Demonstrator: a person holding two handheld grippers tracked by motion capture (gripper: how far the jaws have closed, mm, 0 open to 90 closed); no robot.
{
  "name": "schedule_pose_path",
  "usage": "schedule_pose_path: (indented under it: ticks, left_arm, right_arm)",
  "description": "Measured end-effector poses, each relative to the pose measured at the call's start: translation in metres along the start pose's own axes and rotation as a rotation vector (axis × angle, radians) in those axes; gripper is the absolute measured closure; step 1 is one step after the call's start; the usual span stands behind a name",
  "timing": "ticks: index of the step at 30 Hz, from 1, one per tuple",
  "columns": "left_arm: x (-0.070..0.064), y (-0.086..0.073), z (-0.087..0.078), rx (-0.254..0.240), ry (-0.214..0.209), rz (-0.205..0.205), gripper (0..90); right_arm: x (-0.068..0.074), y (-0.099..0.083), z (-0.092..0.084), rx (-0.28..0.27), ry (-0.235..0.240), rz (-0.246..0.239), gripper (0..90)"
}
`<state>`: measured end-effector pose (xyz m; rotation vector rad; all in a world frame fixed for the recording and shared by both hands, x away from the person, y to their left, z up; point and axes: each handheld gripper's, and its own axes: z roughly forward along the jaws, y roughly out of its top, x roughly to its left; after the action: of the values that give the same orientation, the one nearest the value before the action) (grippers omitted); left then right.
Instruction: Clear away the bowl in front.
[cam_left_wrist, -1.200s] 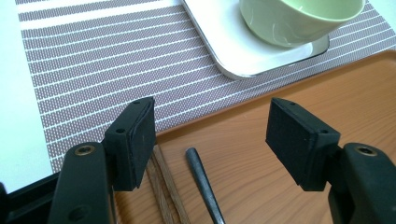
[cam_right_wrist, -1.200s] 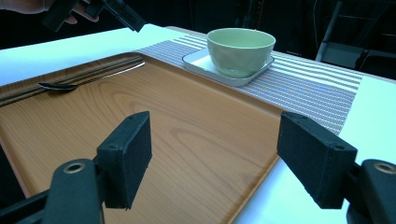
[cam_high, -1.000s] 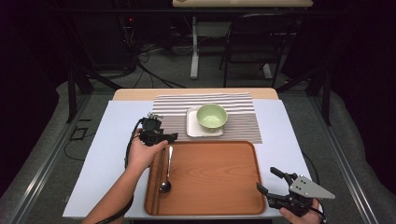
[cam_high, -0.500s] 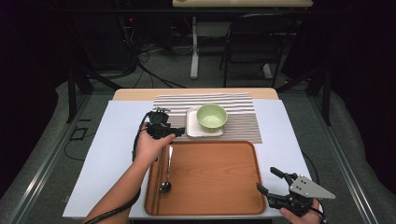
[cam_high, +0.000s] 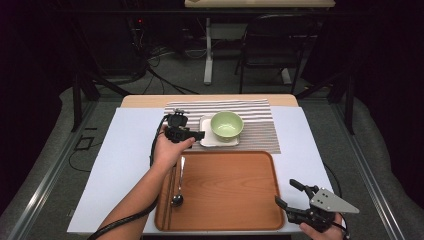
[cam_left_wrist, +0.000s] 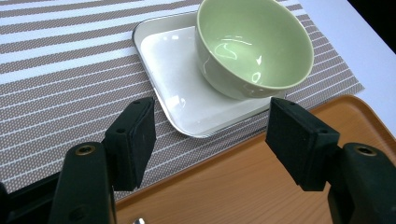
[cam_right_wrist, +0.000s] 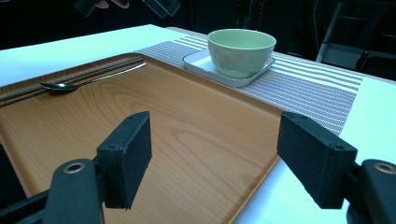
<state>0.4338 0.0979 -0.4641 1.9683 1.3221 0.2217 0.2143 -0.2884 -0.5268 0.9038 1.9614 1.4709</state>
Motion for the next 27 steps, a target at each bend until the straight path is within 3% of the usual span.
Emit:
schedule_pose_path:
  ticks: [10, 27]
  left_arm:
    - [-0.009, 0.012, 0.01, 0.0, 0.009, 0.004, 33.2]
    - [-0.017, 0.031, 0.036, -0.01, 0.027, -0.026, 34.8]
  right_arm:
    - [0.0, 0.0, 0.0, 0.0, 0.0, 0.0, 26.3]
    - [0.0, 0.0, 0.0, -0.001, 0.004, -0.002, 26.3]
